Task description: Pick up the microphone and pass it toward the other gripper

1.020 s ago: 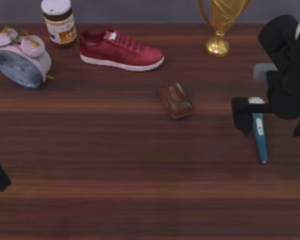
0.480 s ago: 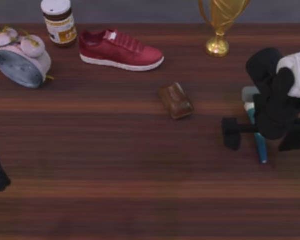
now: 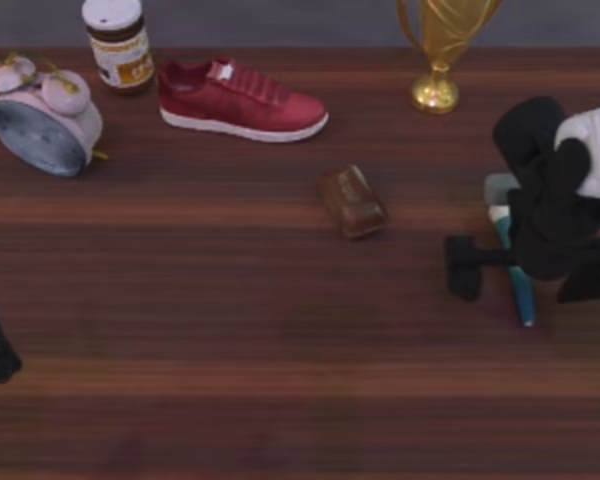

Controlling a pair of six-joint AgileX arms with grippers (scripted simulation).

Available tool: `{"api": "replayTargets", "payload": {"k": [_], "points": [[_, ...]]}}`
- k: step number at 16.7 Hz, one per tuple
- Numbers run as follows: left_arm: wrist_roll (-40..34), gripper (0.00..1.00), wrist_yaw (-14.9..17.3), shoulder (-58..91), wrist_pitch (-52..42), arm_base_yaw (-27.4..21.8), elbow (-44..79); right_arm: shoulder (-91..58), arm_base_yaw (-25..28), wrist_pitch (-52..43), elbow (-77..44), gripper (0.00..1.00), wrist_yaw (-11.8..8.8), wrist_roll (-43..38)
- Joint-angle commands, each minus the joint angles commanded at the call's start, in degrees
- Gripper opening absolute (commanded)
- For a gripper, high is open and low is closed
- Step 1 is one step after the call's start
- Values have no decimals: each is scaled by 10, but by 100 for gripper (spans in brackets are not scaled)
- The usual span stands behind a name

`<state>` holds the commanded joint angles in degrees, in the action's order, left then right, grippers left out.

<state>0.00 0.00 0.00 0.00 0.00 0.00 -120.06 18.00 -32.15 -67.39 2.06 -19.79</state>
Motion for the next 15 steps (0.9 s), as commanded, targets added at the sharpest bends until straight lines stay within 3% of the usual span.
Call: {"api": "replayTargets", "payload": {"k": [11,15], "points": [[0,100,0,0,0,0,0,0,0,0,0,2,0,0],[0,100,0,0,0,0,0,0,0,0,0,0,0,0]]}}
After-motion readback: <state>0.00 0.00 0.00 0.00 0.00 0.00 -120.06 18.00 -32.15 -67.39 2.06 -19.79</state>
